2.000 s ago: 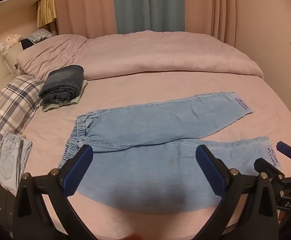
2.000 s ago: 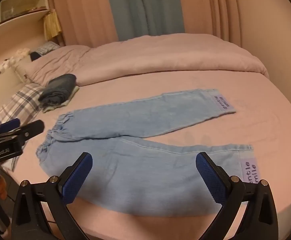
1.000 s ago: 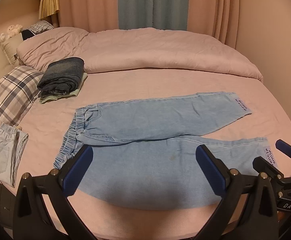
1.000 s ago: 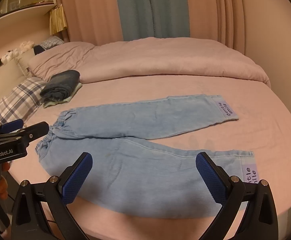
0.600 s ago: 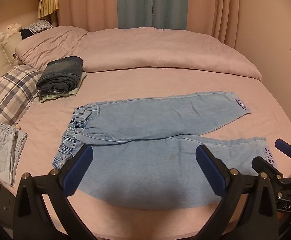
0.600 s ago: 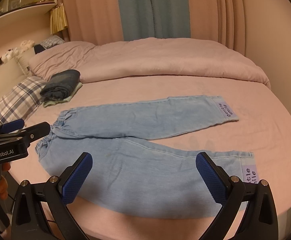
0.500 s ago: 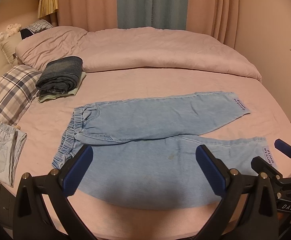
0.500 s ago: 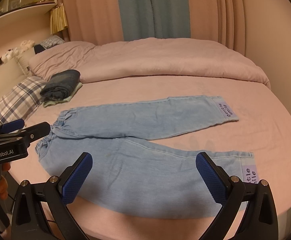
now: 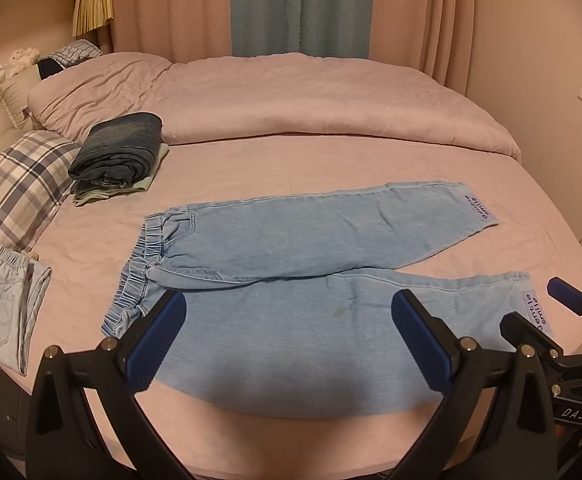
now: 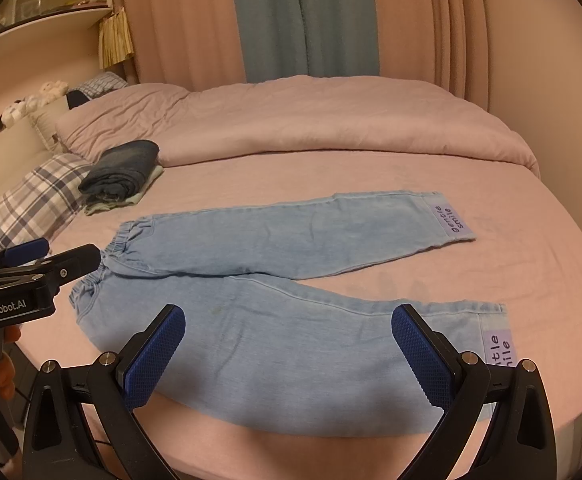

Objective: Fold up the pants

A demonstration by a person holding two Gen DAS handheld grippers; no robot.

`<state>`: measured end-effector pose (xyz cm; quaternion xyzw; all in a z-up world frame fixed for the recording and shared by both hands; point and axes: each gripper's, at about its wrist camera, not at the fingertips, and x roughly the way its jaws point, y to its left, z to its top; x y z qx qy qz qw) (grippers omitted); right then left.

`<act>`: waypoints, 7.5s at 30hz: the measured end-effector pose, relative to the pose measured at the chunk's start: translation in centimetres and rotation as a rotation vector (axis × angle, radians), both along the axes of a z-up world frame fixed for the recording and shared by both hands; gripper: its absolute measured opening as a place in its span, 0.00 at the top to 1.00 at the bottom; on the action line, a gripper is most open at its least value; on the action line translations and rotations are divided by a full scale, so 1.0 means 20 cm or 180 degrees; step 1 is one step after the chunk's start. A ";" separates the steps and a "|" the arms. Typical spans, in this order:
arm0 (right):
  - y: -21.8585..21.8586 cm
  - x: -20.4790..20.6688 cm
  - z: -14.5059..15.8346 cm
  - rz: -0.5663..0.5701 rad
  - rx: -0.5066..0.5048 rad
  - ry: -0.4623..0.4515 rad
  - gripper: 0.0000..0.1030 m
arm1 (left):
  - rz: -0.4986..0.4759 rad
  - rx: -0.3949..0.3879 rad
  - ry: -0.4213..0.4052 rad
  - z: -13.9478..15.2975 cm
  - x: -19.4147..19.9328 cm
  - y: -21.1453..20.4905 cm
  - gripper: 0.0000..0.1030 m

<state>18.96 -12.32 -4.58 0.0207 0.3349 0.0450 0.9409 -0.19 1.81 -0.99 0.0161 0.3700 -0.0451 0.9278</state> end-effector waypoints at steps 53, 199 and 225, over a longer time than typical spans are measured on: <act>0.85 0.00 -0.66 0.2354 -0.1163 0.0100 0.42 | 0.1228 -0.2283 0.0743 -0.79 0.15 0.96 0.21; 0.42 -0.34 -0.55 0.2998 -0.1784 0.0355 0.95 | -0.1424 0.2287 -0.0403 -0.80 0.20 0.90 0.69; 0.30 -0.35 -0.52 0.2793 -0.1098 0.0697 0.69 | -0.1018 0.1455 -0.0302 -0.65 0.01 1.08 0.29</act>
